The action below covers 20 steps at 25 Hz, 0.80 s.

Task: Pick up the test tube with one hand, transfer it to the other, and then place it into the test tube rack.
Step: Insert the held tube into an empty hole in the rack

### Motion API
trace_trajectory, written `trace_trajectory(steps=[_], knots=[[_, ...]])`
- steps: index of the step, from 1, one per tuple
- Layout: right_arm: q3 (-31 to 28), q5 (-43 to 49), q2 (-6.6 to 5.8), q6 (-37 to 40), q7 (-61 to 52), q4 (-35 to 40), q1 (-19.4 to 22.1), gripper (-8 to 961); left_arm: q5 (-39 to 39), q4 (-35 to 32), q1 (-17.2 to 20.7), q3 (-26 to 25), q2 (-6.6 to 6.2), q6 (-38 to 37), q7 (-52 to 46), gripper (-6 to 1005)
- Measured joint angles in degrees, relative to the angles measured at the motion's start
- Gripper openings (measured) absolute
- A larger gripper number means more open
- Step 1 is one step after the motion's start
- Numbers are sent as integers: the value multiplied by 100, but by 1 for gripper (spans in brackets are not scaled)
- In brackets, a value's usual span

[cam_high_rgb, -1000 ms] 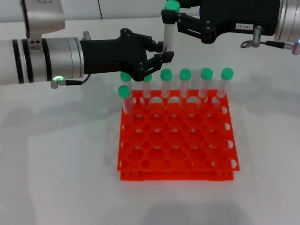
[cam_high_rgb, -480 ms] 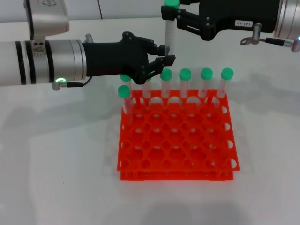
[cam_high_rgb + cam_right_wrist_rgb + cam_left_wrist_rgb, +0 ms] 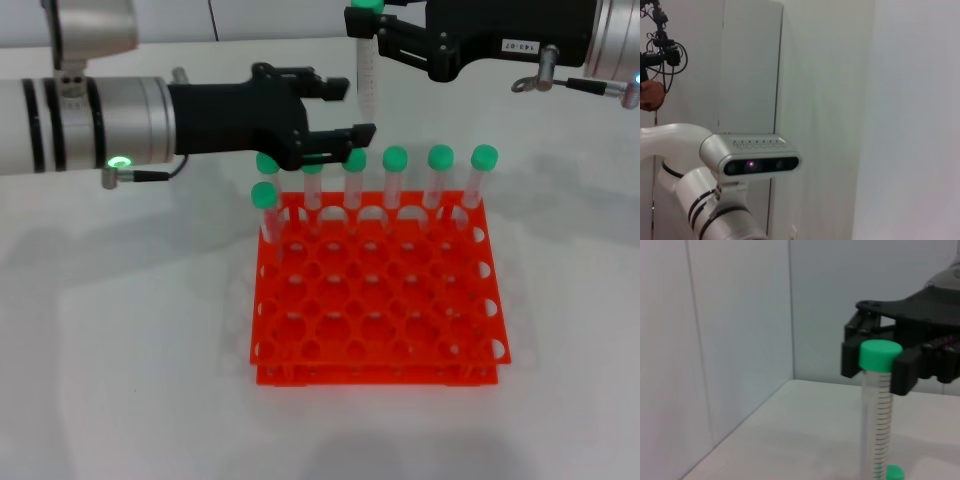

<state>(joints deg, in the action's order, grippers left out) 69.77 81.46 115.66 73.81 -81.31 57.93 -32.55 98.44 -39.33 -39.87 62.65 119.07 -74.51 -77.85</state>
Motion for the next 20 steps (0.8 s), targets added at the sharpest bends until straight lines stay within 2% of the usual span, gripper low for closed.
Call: trace_trajectory(steps=[4, 10, 15, 20], knots=[[1, 4, 0, -19, 1, 0, 10, 265, 22, -451, 263, -6, -11, 36, -254, 651], [1, 5, 0, -24, 1, 0, 42, 266, 25, -1177, 805, 6, -15, 3, -627, 876], [1, 3, 3, 0, -6, 9, 70, 266, 91, -2057, 1468, -13, -37, -74, -1219, 884], [35, -53, 9, 26, -29, 75, 195, 265, 225, -2673, 1906, -59, -81, -280, -1719, 893]])
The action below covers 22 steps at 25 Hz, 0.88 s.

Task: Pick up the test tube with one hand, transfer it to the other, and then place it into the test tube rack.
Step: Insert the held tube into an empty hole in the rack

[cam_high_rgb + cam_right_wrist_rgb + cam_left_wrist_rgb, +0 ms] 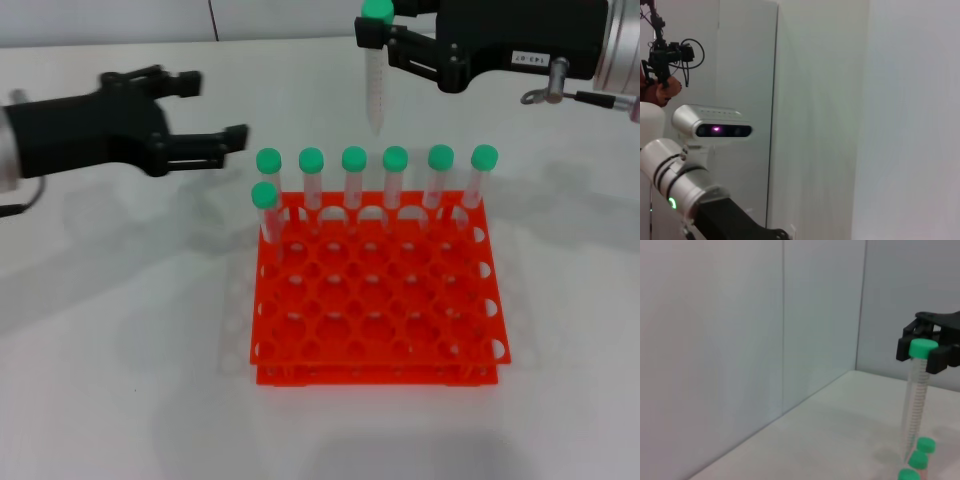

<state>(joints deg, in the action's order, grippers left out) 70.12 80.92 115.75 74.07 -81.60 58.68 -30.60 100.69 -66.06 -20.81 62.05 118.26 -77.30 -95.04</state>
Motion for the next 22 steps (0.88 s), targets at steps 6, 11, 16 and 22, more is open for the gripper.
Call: trace_trajectory(steps=[6, 11, 16, 22], knots=[[77, -91, -2, 8, -3, 15, 97, 265, 129, -623, 399, -518, -44, -761, -504, 893], [184, -137, 0, 16, -5, 66, 144, 265, 424, -1012, 544, -1018, -28, -1387, -778, 893], [318, -168, 2, -9, -7, 64, 154, 265, 1034, -1124, 521, -1085, -46, -1696, -1055, 893], [571, -314, 8, -58, -12, 65, 226, 265, 1518, -1117, 494, -1101, -92, -2047, -1075, 893]])
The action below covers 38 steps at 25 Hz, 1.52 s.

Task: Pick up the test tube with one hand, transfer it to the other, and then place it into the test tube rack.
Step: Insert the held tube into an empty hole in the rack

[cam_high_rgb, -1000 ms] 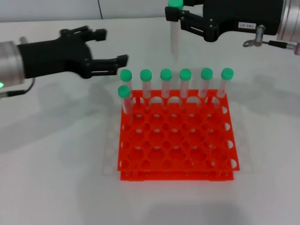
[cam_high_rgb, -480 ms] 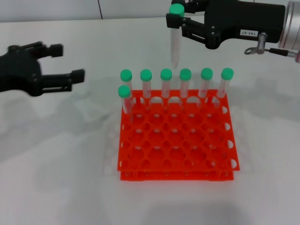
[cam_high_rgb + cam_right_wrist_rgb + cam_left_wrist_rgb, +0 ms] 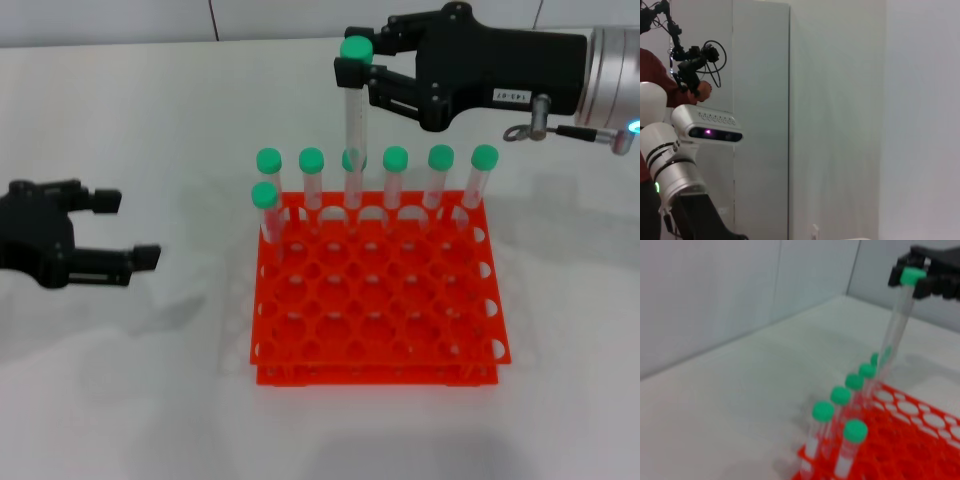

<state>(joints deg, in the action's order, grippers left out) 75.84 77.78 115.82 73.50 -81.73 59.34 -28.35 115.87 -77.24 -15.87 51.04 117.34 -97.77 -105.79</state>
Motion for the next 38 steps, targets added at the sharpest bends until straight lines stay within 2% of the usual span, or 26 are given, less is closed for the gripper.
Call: trace_trajectory(steps=[11, 18, 23, 38], knots=[[458, -303, 1, -149, 26, -55, 84, 265, 906, 139, -57, 4, 51, -173, 76, 893], [837, -366, -1, -646, 45, -51, 25, 265, 1010, 392, -83, 28, 76, -69, 271, 893], [907, -352, -9, -889, 46, -100, 15, 265, 1189, 571, -184, 53, 142, -21, 363, 893], [1070, -363, -5, -956, 52, -160, 69, 265, 1235, 719, -226, 54, 149, 13, 484, 893]])
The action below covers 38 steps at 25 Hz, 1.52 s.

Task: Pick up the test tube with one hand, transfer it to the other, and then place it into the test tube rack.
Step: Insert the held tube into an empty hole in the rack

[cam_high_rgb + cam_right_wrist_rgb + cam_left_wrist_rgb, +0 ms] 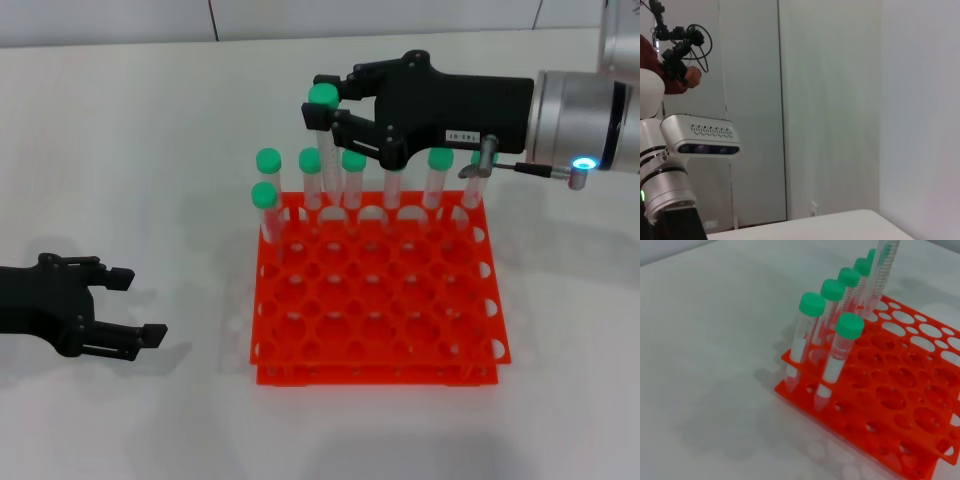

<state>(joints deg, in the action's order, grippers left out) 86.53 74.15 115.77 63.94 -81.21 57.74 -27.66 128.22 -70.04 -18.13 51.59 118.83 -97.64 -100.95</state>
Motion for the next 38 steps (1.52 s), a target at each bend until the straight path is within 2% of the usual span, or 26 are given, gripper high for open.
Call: trace_trajectory(steps=[19, 38], knots=[[392, -251, 15, -228, 42, -180, 77, 265, 0, 77, 3, 0, 6, -9, 157, 893], [903, -1528, 25, -394, 951, -851, 23, 264, -1, 123, -7, 0, 8, 0, 217, 893]])
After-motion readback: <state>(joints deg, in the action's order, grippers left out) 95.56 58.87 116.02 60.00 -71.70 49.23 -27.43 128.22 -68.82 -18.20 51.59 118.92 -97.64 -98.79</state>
